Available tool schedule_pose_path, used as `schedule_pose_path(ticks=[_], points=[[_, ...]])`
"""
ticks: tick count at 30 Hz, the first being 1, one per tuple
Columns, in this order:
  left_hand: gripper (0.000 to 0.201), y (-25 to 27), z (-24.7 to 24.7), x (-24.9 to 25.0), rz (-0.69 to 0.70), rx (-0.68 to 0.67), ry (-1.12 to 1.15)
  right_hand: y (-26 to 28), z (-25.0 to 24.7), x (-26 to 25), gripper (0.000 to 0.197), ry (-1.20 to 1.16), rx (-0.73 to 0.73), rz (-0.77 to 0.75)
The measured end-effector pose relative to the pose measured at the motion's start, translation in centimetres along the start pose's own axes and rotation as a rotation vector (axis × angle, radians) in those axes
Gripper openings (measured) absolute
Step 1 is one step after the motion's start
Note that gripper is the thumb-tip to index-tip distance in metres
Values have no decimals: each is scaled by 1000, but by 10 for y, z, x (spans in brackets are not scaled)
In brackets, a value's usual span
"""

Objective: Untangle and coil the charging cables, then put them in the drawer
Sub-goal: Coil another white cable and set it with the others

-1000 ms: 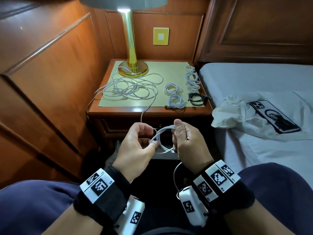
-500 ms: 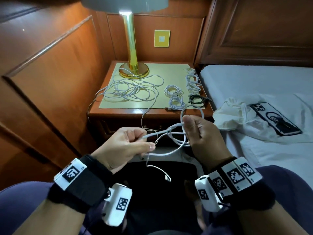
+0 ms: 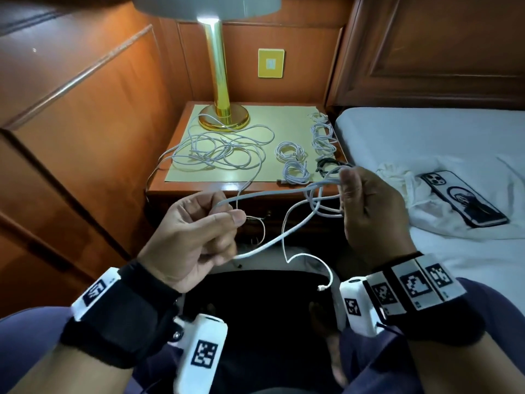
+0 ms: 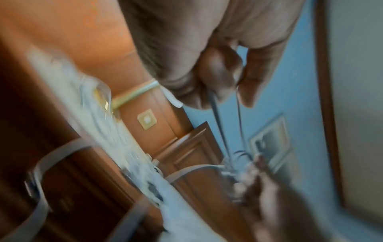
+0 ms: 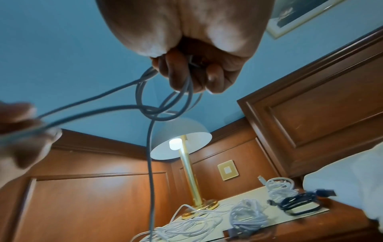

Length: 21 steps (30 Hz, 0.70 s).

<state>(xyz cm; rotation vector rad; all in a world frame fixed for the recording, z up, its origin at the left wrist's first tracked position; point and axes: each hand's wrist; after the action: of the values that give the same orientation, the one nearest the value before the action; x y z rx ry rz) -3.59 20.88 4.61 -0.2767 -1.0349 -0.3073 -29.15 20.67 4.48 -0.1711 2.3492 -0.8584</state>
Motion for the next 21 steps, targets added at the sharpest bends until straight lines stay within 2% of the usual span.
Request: schedule_pose_path(ticks=[1,4,5,6,7,8,9,10,11,14,15,16,18,19,21], points=[[40,-1,-2,2,-29,4,-108,-1,-1,2,36,18,21,-12],[46,-7,-14,4,-1,92,-722,-1,-1,8,34,77,26,-16],[46,-8,-14,4,37,133,-761,-1,1,10,33,95,29,-17],[43,-9,-12,4,95,199,-711,-1,2,10,32,96,39,-15],[38,-8,-9,4,149,256,-518,-2,3,11,31,83,54,-11],[35,-9,-5,7,144,256,-227,-3,2,10,30,63,68,-6],[34,-9,-2,10,108,212,-27,-3,1,10,31,44,81,1],[34,-8,2,14,71,179,43,-4,0,11,33,31,92,11],[36,-7,1,16,34,164,-47,-5,-2,13,35,31,103,17],[52,-7,-9,22,21,176,-678,-9,-11,19,36,93,119,27],[59,-7,-13,24,34,188,-794,-12,-15,22,37,117,133,44],[63,-8,-17,26,70,217,-777,-14,-18,25,41,123,155,76],[59,-9,-20,30,138,292,-462,-18,-22,31,52,77,200,180],[51,-9,-21,31,133,313,-321,-18,-23,32,54,31,201,231],[40,-9,-22,33,87,330,-219,-17,-23,29,53,-120,159,316]])
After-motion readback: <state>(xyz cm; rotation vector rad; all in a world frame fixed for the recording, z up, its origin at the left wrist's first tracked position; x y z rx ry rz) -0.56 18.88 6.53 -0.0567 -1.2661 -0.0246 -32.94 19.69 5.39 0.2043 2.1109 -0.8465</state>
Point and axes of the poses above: each hand's wrist, its own y-axis away from the middle knuckle, its own z-axis out of the palm, x = y × z, and after that the axes turned 7 degrees about y, right-handed
